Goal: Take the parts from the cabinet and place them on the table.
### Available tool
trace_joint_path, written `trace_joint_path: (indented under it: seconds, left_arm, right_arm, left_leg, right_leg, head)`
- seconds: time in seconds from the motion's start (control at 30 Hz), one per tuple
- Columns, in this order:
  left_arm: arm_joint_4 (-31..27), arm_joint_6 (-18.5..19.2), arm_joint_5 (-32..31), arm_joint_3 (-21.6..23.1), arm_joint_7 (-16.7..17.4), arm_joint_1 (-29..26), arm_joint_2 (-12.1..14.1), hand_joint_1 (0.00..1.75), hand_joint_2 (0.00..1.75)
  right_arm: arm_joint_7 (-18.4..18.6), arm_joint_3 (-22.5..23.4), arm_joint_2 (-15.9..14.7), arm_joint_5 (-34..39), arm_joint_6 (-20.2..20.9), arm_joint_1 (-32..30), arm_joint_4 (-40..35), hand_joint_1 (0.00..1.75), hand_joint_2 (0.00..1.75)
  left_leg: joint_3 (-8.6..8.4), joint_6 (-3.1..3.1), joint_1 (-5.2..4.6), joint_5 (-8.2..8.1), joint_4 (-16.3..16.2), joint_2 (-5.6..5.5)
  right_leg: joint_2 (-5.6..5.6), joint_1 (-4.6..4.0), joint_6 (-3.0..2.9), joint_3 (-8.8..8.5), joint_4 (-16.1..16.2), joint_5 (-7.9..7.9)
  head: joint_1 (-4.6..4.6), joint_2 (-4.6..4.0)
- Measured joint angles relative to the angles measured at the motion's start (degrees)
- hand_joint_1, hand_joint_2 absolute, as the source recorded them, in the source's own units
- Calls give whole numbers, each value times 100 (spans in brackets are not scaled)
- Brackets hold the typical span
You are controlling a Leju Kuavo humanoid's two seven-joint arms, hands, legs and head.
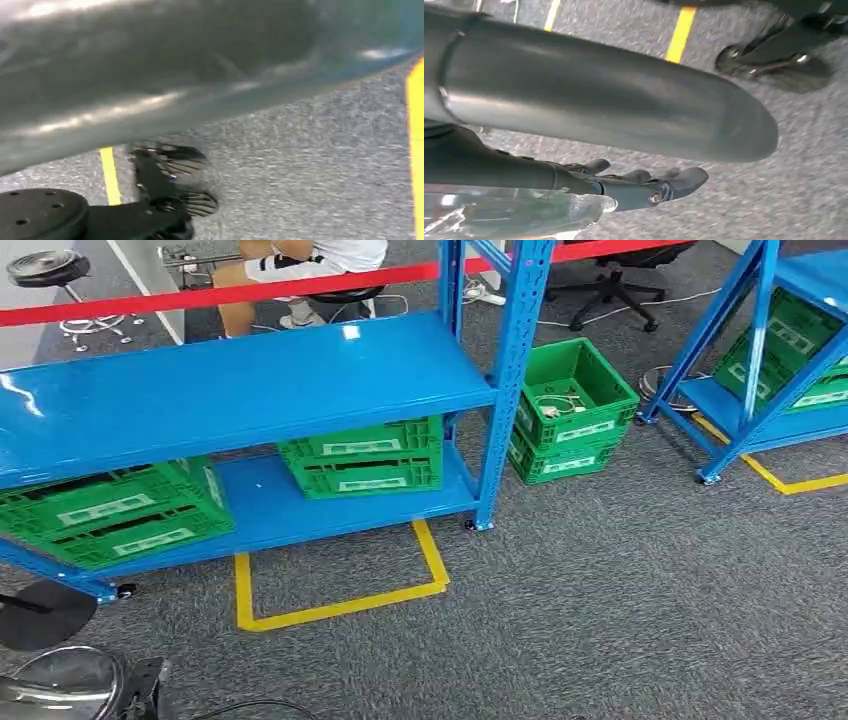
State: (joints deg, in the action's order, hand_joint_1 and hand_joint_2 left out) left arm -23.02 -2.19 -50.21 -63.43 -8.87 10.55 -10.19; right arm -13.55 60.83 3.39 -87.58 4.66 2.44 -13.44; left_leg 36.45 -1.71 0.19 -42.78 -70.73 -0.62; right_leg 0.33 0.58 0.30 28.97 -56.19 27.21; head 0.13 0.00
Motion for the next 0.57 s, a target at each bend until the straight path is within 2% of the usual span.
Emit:
trace_joint_path:
  seconds: [0.03, 0.07, 0.1, 0.13, 0.17, 0.2, 0.23, 0.3, 0.33, 0.4, 0.43, 0.47, 0.5, 0.53, 0.57]
  left_arm:
    - [0, -13, 9, 0, 0, -1, 0, 0, 0]
    - [0, -17, 24, 0, 0, -5, 0, 0, 0]
    - [0, -24, 28, 0, 2, -29, 4, 0, 0]
    - [2, -28, 33, 0, 2, -69, 2, 0, 0]
    - [0, -31, 35, -2, 4, -75, 7, 0, 0]
    - [0, -35, 35, -4, 35, -81, 2, 0, 0]
    - [0, -33, 35, -2, 35, -53, -7, 0, 0]
    - [0, -33, 33, 0, 35, 12, -13, 0, 0]
    - [0, -33, 33, 2, 35, 38, -7, 0, 0]
    - [0, -33, 35, 2, 35, 75, 9, 0, 0]
    - [-2, -33, 33, 0, 37, 69, 9, 0, 0]
    - [0, -33, 35, 0, 37, 52, 9, 0, 0]
    - [0, -35, 33, 0, 37, 37, 9, 0, 0]
    - [0, -33, 35, 0, 37, 34, 7, 0, 0]
    - [0, -35, 35, 0, 37, 40, 7, 0, 0]
  right_arm:
    - [0, 4, 0, -2, 2, 8, 0, 0, 0]
    - [0, 4, 0, -2, 9, 15, 0, 0, 0]
    - [0, 4, 0, -2, 17, 9, 0, 0, 0]
    - [0, 7, 0, -2, 17, -2, 13, 0, 0]
    - [0, 9, 0, 0, 17, 0, 11, 0, 0]
    - [11, 15, -7, -2, 17, 0, 11, 0, 0]
    - [7, 17, -7, 0, 17, 16, 11, 0, 0]
    - [7, 20, -7, 0, 20, 80, 11, 0, 0]
    - [2, 20, -4, 0, 19, 111, 11, 0, 0]
    - [-2, 20, 4, 0, 26, 138, 15, 0, 0]
    - [-2, 20, 4, 0, 26, 135, 13, 0, 0]
    - [7, 22, 4, 0, 24, 122, 13, 0, 0]
    - [7, 26, 4, -2, 26, 112, 13, 0, 0]
    - [7, 28, 4, -4, 26, 108, 13, 0, 0]
    - [0, 31, 2, -13, 26, 110, 15, 0, 0]
  left_leg:
    - [63, 12, 1, 93, 247, 1]
    - [105, 31, 0, 479, 562, 2]
    - [147, 56, 0, 1268, 926, 25]
    - [285, 69, -6, 2110, 1322, 88]
    - [303, 83, -15, 2301, 1324, 91]
    - [279, 99, -17, 2286, 1268, 70]
    - [285, 127, -30, 2241, 1240, 59]
    - [204, 204, 11, 2173, 1262, 39]
    - [160, 251, 14, 2118, 1262, 41]
    - [102, 280, -1, 2030, 1261, 41]
    - [61, 289, -9, 1988, 1261, 32]
    - [14, 287, -13, 1947, 1261, 13]
    - [-47, 284, -15, 1906, 1261, -7]
    - [-121, 278, -16, 1858, 1261, -23]
    - [-187, 267, -16, 1816, 1261, -37]
  right_leg:
    - [4, 2, 6, -145, 22, 91]
    - [17, 2, 25, -269, 29, 188]
    - [18, 1, 44, -333, 36, 286]
    - [41, -31, 101, -471, -53, 395]
    - [45, -61, 154, -365, -53, 506]
    - [45, -56, 165, -413, -49, 603]
    - [32, -50, 192, -466, -3, 631]
    - [9, -40, 246, -557, -6, 735]
    - [7, -45, 268, -428, -284, 859]
    - [4, -38, 304, 199, -1325, 1270]
    - [4, -41, 313, 513, -1771, 1379]
    - [5, -43, 310, 715, -1962, 1331]
    - [5, -46, 295, 786, -1883, 1117]
    - [6, -51, 264, 742, -1534, 739]
    - [6, -55, 239, 619, -1029, 338]
  head:
    - [-2, 0]
    - [0, 2]
    - [-11, 0]
    - [-20, -4]
    - [-55, 4]
    - [-10, 0]
    - [-4, 0]
    - [2, 2]
    - [43, 2]
    - [59, 2]
    - [72, 2]
    - [81, 0]
    - [76, 0]
    - [81, 0]
    - [83, 0]
